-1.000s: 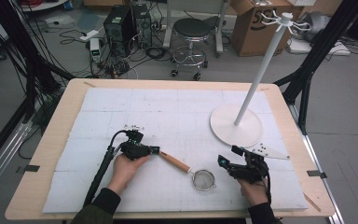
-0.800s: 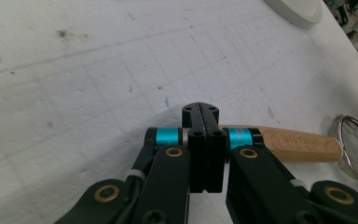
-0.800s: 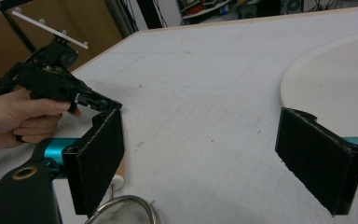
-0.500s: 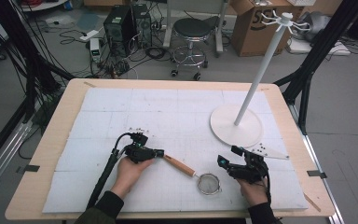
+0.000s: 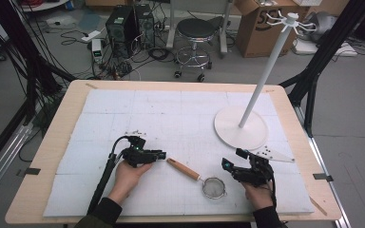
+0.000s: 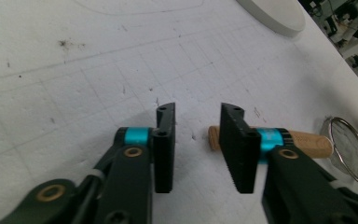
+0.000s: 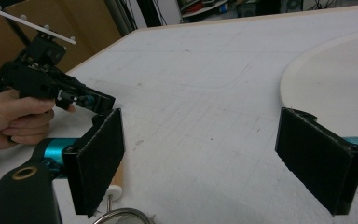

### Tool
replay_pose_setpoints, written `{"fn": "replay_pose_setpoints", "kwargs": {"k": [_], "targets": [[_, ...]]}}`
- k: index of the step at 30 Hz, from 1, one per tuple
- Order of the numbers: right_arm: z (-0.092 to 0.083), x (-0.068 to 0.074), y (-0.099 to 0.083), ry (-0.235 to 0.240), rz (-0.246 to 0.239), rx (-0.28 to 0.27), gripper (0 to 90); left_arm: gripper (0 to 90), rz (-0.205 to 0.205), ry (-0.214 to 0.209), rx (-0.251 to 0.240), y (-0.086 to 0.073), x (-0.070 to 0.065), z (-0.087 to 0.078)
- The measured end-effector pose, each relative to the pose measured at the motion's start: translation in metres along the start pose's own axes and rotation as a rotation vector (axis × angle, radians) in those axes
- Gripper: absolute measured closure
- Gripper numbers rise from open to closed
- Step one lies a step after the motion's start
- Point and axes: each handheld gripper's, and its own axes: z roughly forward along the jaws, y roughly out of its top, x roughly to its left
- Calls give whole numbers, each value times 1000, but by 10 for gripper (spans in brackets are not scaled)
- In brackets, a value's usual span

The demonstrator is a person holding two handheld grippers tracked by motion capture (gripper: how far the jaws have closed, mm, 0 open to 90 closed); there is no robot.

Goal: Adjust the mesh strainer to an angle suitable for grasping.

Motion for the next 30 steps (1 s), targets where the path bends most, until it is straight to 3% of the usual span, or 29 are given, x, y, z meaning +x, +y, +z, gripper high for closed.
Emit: {"fn": "replay_pose_setpoints", "kwargs": {"k": [4, 7, 13, 17, 25, 30], "targets": [[0, 0, 0, 0, 0, 1, 150, 486, 25, -10, 2, -1, -1, -3], [0, 0, 0, -1, 3, 2, 149, 366, 63, -16, -23, -2, -1, -10], [1, 0, -1, -3, -4, 6, 150, 332, 35, -30, -82, -6, 7, -33], [1, 0, -1, -5, -4, 6, 150, 315, 25, -14, -99, -11, 13, -48], [1, -1, -2, -13, -1, 10, 150, 270, 42, -29, -152, -29, 18, -78], [0, 0, -2, -15, -5, 7, 150, 257, 54, -52, -228, -35, 19, -99]]}}
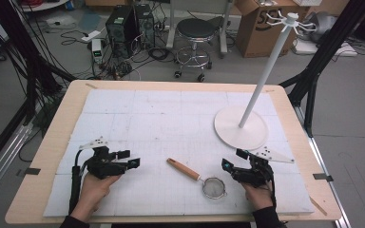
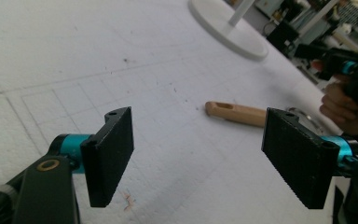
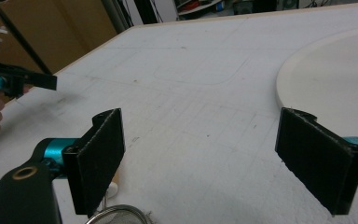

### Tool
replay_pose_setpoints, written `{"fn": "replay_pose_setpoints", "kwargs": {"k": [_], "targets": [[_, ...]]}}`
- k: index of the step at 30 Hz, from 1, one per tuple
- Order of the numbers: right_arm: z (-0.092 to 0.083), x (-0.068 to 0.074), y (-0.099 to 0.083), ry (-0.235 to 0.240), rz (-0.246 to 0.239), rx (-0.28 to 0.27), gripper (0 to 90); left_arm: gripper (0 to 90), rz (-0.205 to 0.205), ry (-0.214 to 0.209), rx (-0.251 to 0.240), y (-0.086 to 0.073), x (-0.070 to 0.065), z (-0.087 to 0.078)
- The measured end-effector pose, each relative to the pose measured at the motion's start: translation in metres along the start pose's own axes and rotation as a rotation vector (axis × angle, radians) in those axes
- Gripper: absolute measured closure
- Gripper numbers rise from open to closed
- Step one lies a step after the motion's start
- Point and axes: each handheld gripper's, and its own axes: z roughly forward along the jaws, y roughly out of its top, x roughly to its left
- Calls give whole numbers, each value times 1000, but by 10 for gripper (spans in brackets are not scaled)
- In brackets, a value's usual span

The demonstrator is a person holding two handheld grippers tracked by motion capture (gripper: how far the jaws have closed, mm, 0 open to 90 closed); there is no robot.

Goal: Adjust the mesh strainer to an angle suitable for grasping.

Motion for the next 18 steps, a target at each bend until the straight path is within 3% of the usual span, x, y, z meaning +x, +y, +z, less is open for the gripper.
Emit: {"fn": "replay_pose_setpoints", "kwargs": {"k": [4, 8, 18], "targets": [[-1, -1, -1, -7, 0, 3, 150, 253, 25, -8, -53, 0, -5, -11], [-1, -2, -1, -9, 3, 4, 150, 250, 82, 35, -61, -3, -10, -18], [0, -2, -1, -7, 2, 13, 150, 247, 82, 6, -84, -9, -5, -22]]}}
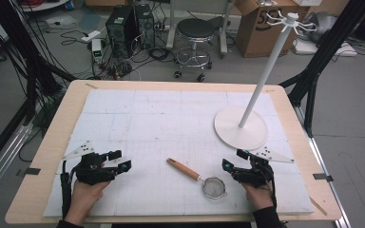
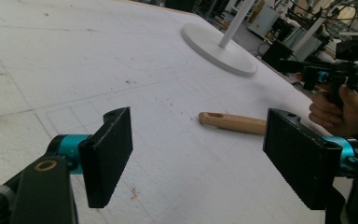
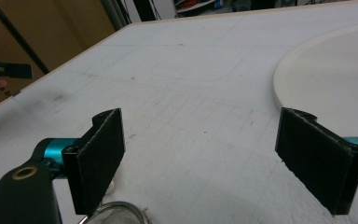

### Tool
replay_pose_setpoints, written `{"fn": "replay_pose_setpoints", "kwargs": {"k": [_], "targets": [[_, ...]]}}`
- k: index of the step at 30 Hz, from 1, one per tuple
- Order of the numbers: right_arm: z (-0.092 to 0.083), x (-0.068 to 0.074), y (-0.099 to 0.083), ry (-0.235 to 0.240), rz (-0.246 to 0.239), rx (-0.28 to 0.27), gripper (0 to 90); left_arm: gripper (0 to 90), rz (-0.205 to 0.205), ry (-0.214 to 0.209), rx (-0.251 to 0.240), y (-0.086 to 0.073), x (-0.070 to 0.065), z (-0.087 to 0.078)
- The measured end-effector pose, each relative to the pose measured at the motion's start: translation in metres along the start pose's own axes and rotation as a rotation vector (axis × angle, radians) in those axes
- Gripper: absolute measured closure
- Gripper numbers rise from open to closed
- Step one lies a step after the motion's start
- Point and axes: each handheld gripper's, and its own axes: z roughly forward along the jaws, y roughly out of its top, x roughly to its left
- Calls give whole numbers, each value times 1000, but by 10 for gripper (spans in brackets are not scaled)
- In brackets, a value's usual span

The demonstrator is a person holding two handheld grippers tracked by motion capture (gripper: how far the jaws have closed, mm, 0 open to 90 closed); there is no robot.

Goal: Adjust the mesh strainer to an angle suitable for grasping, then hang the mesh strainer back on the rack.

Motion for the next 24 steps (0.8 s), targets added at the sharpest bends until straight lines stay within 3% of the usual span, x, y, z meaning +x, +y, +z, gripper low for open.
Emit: {"fn": "replay_pose_setpoints", "kwargs": {"k": [6, 11, 24], "targets": [[1, 0, 0, -2, -3, 4, 149, 248, 6, 3, 13, -1, -2, 2], [2, 0, 0, 7, -2, 7, 150, 248, 13, -19, -13, 0, -6, 2], [11, 12, 2, 96, 14, 45, 153, 235, 37, -10, -14, 0, -8, 1]]}}
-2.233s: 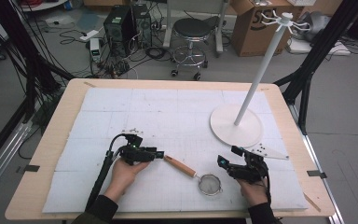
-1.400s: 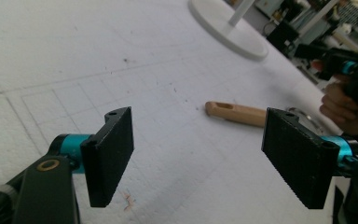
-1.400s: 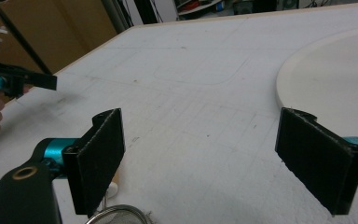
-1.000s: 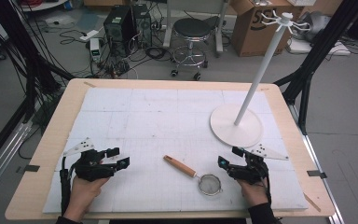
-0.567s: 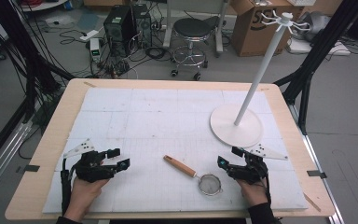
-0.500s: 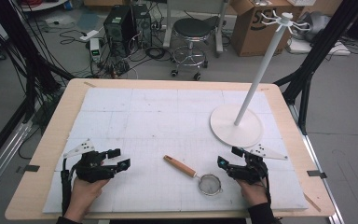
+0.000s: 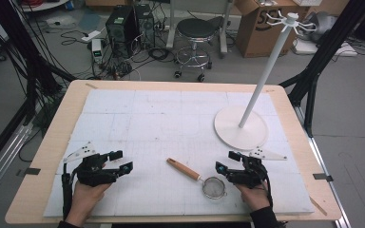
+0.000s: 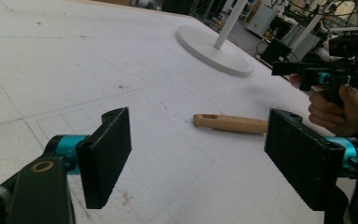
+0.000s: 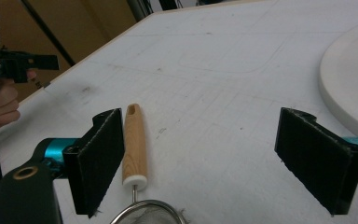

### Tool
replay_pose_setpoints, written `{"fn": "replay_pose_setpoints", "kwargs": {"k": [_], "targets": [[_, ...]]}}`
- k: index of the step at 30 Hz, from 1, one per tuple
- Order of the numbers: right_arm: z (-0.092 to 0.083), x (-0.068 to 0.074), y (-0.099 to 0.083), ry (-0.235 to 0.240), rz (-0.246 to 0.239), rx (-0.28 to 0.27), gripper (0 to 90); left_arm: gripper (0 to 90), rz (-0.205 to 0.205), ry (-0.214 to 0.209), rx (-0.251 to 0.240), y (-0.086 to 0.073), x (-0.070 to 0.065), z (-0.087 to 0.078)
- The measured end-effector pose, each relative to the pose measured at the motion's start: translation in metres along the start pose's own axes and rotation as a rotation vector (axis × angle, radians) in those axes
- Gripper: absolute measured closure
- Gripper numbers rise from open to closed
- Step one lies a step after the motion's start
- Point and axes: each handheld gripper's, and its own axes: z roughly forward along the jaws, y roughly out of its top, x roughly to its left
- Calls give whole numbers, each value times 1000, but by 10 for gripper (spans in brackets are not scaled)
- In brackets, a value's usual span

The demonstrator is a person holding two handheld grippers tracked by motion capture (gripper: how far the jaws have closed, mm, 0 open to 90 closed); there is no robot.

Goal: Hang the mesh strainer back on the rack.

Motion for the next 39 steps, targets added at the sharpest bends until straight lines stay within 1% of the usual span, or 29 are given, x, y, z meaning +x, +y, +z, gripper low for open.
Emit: {"fn": "replay_pose_setpoints", "kwargs": {"k": [3, 4, 5, 7, 11, 14, 17, 19, 22, 24, 25, 26, 27, 29, 32, 33, 39], "targets": [[3, 4, 0, 18, 4, 15, 162, 227, 23, 3, 9, -1, -2, 2], [4, 6, 1, 21, -2, 22, 167, 226, 24, 3, 10, -1, -3, 2], [6, 8, 1, 26, -3, 25, 179, 223, 24, -4, 9, -1, -2, 2], [8, 11, 1, 36, -20, 29, 205, 223, 20, 0, 15, -1, -2, 2], [12, 15, 1, 53, -27, 46, 205, 223, 9, -5, 4, -1, -1, 1], [14, 16, 2, 67, -23, 61, 220, 223, 6, -4, 10, -1, 0, 1], [16, 16, 1, 85, -6, 81, 225, 223, 7, -6, 11, -1, -1, 2], [17, 17, 1, 91, -9, 85, 235, 223, 7, -10, 11, -1, -1, 2], [18, 16, 2, 106, 9, 90, 248, 223, 3, -15, 14, -2, -1, 3], [21, 17, 2, 104, 15, 100, 260, 223, 2, -20, 13, -1, -1, 2], [23, 17, 2, 108, 19, 107, 265, 223, 1, -23, 11, -1, -1, 2], [25, 18, 3, 110, 26, 126, 268, 223, 2, -23, 10, -1, -1, 2], [26, 18, 3, 111, 24, 134, 272, 223, -1, -24, 6, -1, 0, 2], [29, 20, 3, 129, 30, 165, 291, 223, -6, -26, 5, -1, 0, 1], [32, 21, 3, 138, 38, 193, 313, 223, -5, -28, 5, -1, -1, 1], [34, 21, 2, 134, 36, 204, 317, 223, -2, -30, 5, -1, -1, 2], [40, 25, 2, 152, 32, 250, 338, 223, -1, -35, 10, -2, -2, 3]]}}
